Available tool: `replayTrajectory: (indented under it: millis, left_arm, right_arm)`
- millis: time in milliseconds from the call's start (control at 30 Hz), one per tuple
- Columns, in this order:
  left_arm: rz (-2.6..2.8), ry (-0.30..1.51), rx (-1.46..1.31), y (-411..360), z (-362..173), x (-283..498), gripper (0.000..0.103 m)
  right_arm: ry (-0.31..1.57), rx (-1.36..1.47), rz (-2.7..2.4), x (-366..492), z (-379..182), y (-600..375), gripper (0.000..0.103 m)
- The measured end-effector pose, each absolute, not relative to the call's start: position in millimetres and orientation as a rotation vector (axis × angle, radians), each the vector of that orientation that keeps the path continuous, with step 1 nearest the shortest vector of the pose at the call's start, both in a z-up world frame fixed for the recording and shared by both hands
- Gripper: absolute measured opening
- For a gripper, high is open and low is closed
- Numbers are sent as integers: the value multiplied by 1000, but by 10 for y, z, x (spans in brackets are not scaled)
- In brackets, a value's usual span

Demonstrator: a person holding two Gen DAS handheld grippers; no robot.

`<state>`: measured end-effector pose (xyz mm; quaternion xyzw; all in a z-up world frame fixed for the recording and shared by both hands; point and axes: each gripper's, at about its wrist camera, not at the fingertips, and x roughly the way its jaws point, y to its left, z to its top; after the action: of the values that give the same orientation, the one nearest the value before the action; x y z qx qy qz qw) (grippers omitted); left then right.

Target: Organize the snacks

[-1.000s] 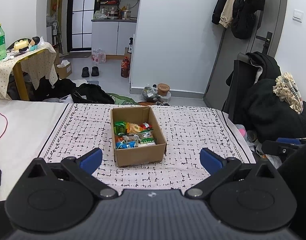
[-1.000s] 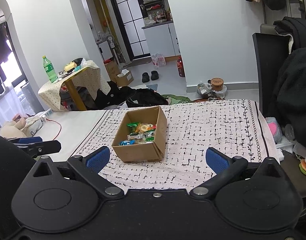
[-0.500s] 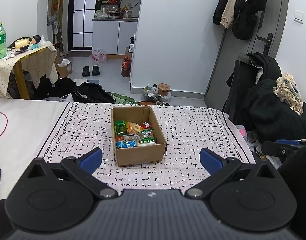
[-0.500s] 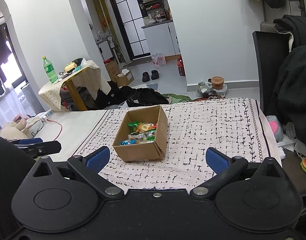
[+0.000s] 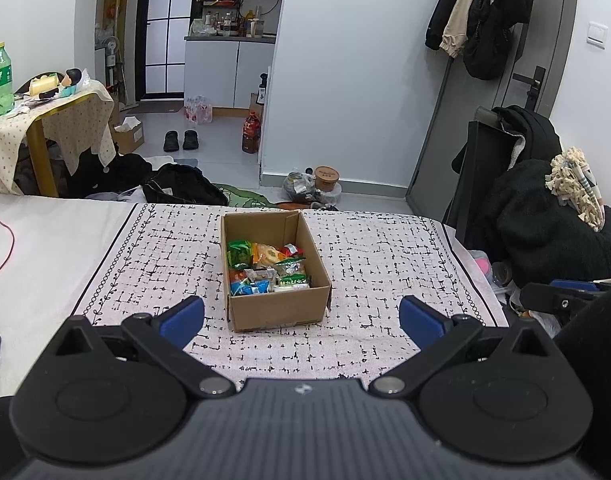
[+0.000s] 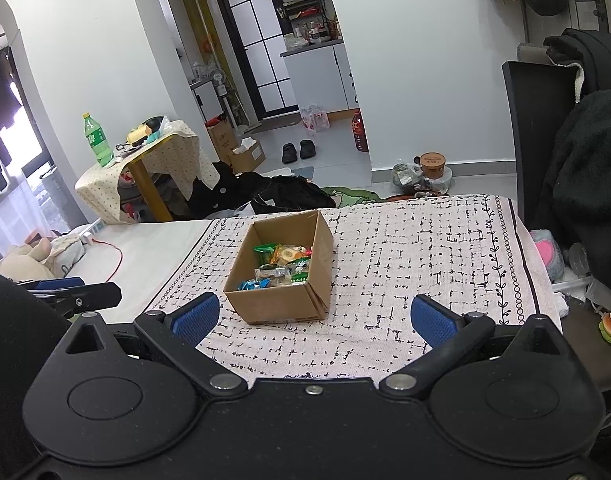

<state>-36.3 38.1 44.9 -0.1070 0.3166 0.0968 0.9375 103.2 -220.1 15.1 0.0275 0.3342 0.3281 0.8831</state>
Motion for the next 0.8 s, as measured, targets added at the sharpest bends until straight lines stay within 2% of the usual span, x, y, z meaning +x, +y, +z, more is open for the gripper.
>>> replayTrajectory:
  millis: [800]
  left_arm:
    - [201,642,-216,371,443,-370,103]
  right_arm:
    - [703,73,689,1042,118,-2211,103]
